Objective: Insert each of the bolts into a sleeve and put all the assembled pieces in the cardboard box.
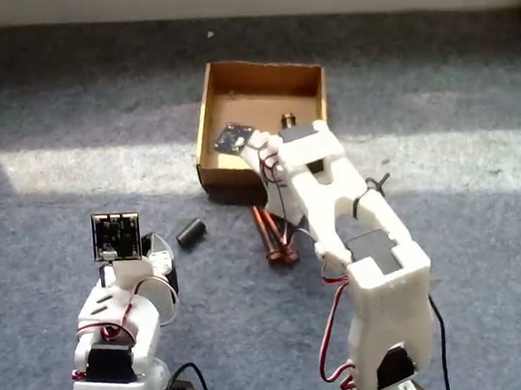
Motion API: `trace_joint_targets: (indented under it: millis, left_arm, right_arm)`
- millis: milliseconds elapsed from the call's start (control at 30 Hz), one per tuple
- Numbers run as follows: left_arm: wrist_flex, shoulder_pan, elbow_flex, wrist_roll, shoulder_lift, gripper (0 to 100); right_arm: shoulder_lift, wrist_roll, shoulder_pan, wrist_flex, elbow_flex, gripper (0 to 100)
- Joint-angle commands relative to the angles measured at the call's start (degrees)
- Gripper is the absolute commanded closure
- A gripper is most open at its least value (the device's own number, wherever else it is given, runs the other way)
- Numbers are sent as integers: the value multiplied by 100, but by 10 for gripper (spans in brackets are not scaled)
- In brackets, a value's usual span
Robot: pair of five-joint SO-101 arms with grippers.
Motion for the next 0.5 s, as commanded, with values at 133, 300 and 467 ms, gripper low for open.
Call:
trace_joint_targets:
  millis: [133, 300, 467]
  left_arm:
    - [35, -13, 119, -70, -22, 990]
    - [9, -13, 119, -70, -40, 990]
    - [0, -13, 119, -70, -57, 990]
  right_arm:
    - [-1543, -273, -66, 646, -127, 994]
    - [-2299, -1037, -31, 760, 251, 994]
    - [-3222, -1749, 92, 725, 1042, 994]
